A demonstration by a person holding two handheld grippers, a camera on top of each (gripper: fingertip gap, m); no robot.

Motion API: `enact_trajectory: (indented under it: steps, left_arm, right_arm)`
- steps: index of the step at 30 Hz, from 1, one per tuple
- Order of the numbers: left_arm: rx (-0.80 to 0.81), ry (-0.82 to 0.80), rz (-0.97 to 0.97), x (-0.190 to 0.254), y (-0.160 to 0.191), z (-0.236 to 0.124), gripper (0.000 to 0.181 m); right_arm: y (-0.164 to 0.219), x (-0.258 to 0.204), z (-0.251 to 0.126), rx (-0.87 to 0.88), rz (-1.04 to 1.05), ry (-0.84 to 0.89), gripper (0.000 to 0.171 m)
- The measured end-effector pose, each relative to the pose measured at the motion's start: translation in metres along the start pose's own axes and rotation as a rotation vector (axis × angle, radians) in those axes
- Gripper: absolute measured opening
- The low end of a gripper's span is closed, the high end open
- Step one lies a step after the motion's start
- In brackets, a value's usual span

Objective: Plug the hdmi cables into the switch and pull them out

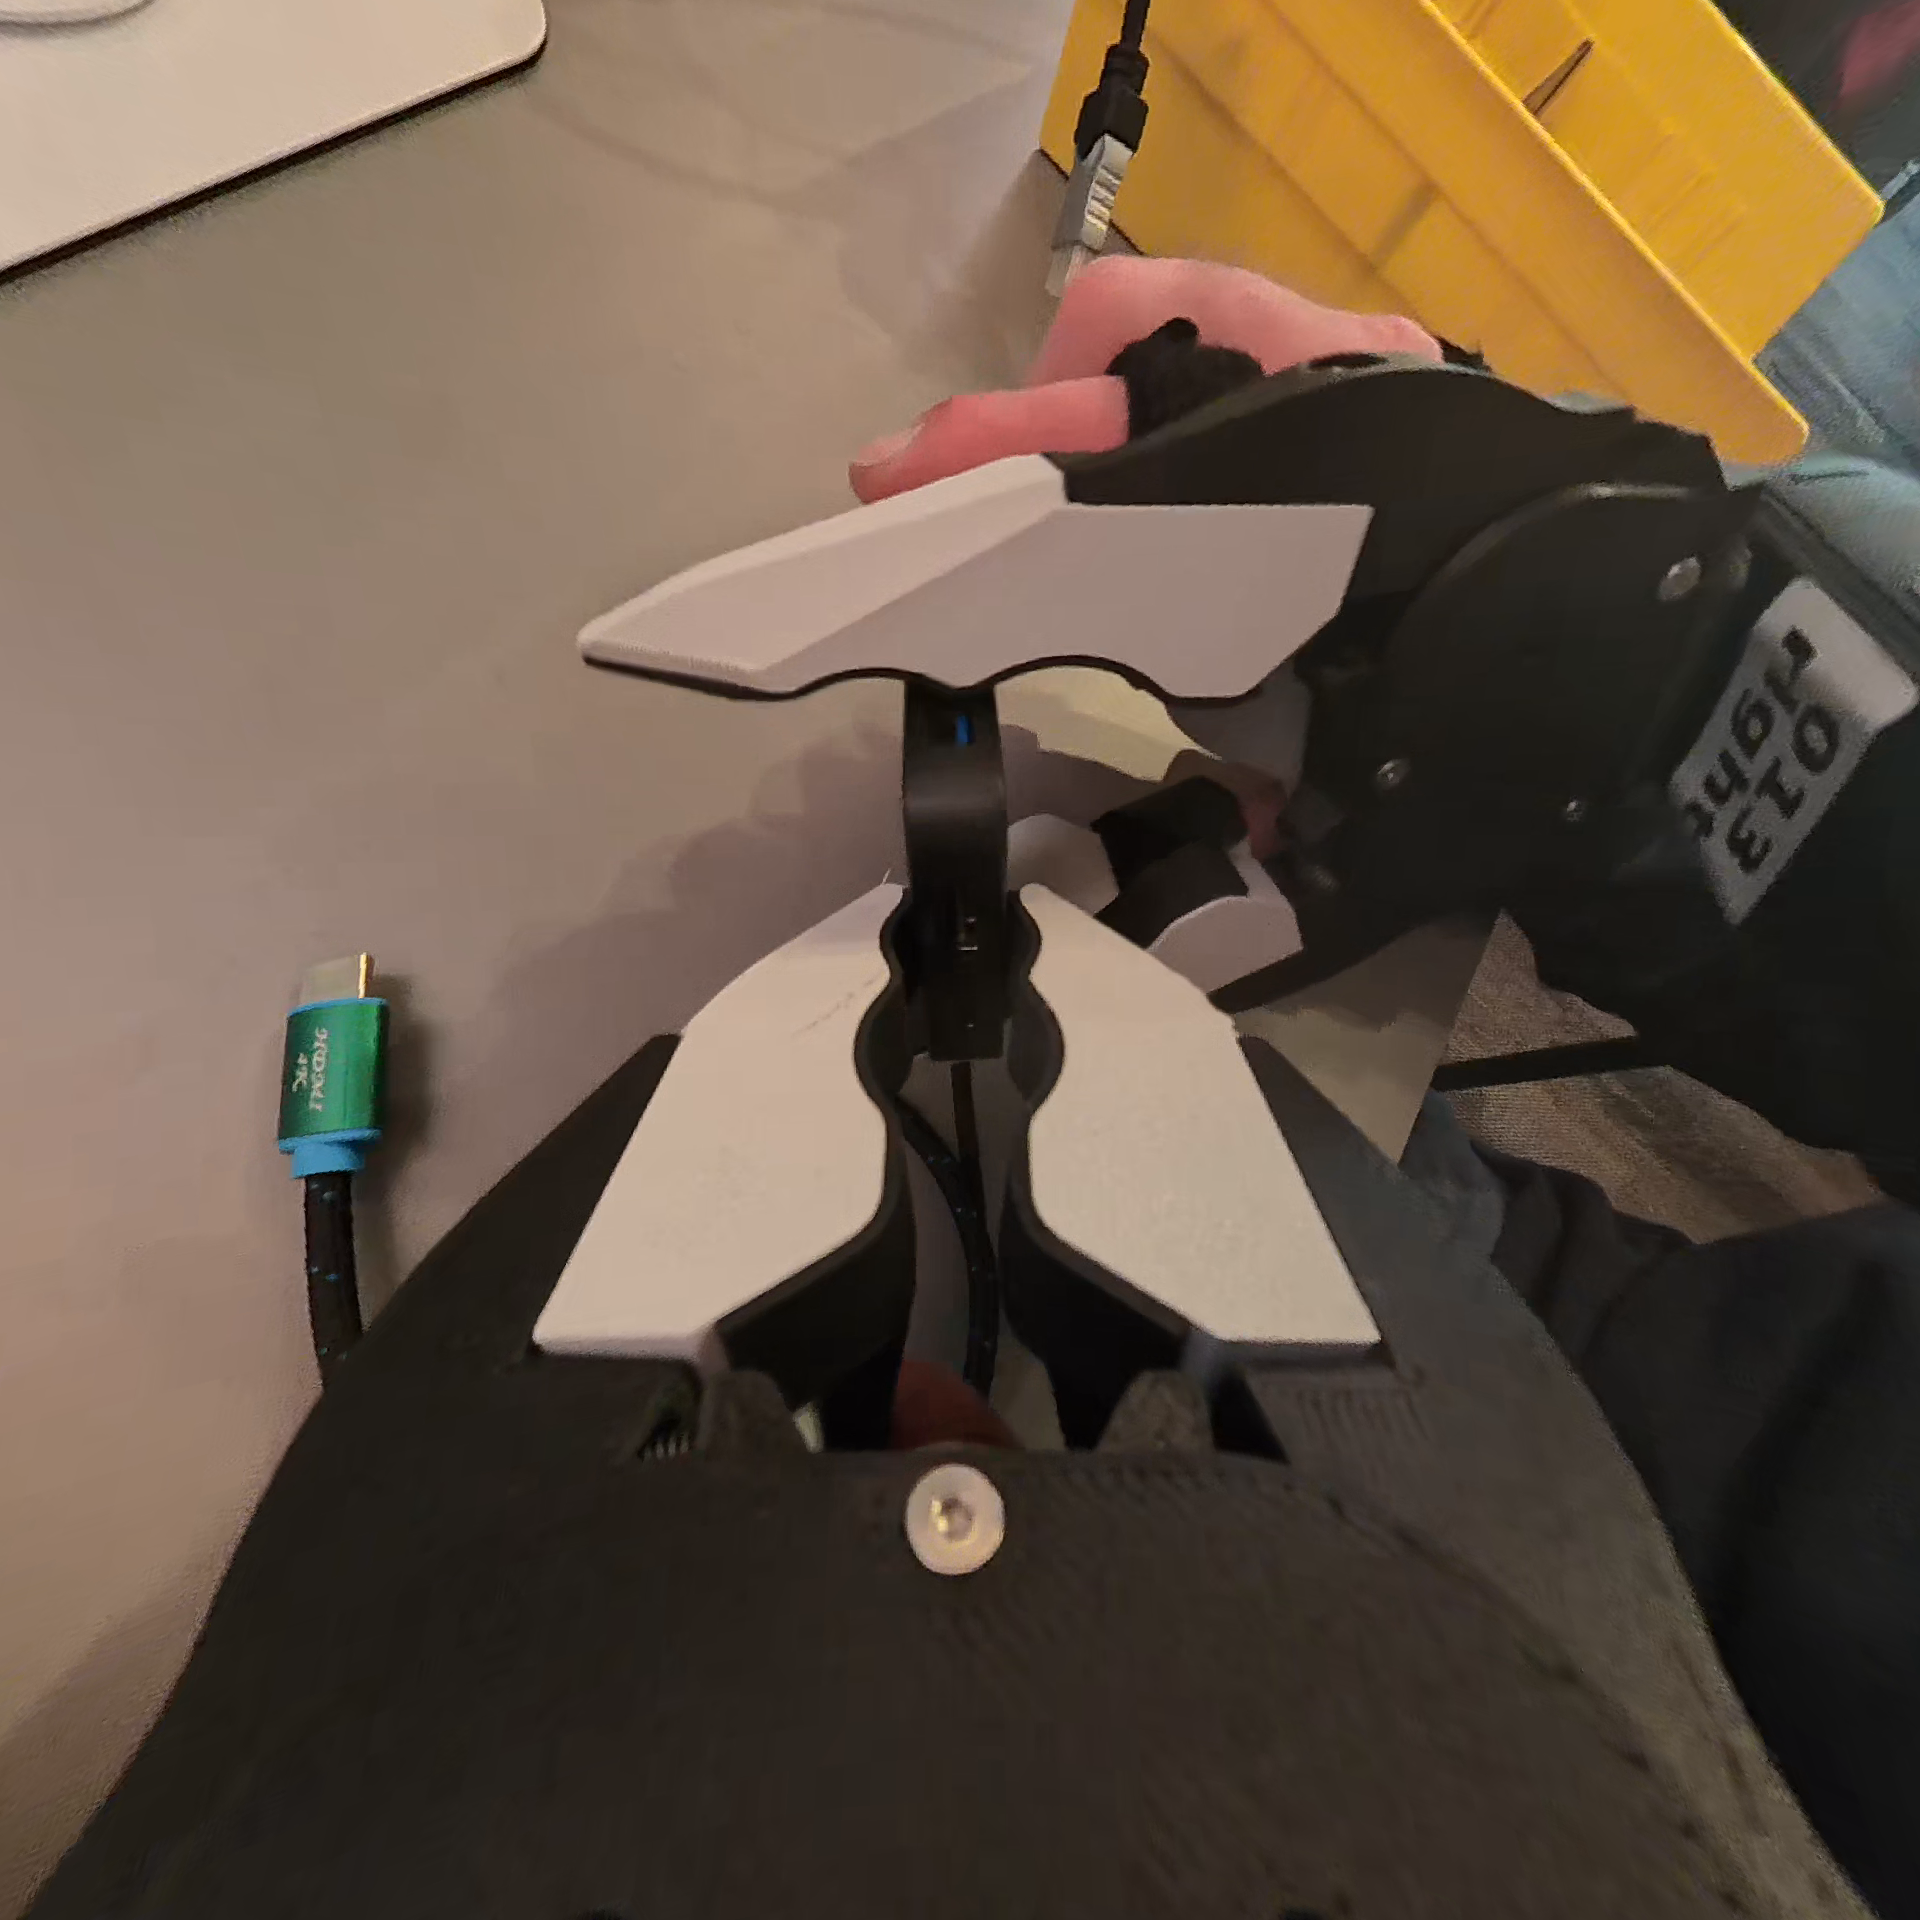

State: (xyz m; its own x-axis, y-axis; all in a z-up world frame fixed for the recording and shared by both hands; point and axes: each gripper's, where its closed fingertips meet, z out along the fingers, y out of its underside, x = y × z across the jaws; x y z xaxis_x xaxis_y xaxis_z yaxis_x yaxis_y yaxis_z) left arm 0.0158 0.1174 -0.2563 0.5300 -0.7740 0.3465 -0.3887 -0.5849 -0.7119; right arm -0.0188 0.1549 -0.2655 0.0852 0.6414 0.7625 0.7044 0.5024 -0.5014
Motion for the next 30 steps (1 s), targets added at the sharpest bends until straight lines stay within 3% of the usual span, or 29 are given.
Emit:
enact_trajectory:
  steps: [8,12,14,17,27,30]
  left_arm:
    - [0.02,0.018,-0.02,-0.001,-0.004,-0.002,0.014]
    - [0.018,-0.001,0.065,0.0,-0.01,-0.012,0.023]
    - [0.004,-0.11,0.149,-0.015,-0.013,-0.022,0.029]
    - [-0.109,-0.417,0.317,-0.067,-0.004,-0.04,0.028]
    - [-0.376,-0.718,0.343,-0.132,0.042,-0.034,0.032]
    - [-0.347,-0.691,0.253,-0.14,0.046,-0.031,0.019]
  right_arm:
    - [-0.003,0.004,-0.001,0.037,0.051,0.01,0.081]
    - [0.01,0.01,-0.005,0.035,0.116,0.001,0.079]
    - [0.019,0.017,-0.008,0.042,0.17,0.002,0.079]
    - [0.03,0.024,-0.012,0.038,0.217,0.013,0.079]
    - [0.039,0.017,-0.007,0.007,0.202,-0.012,0.079]
    - [0.039,0.016,-0.006,0.012,0.207,-0.018,0.079]
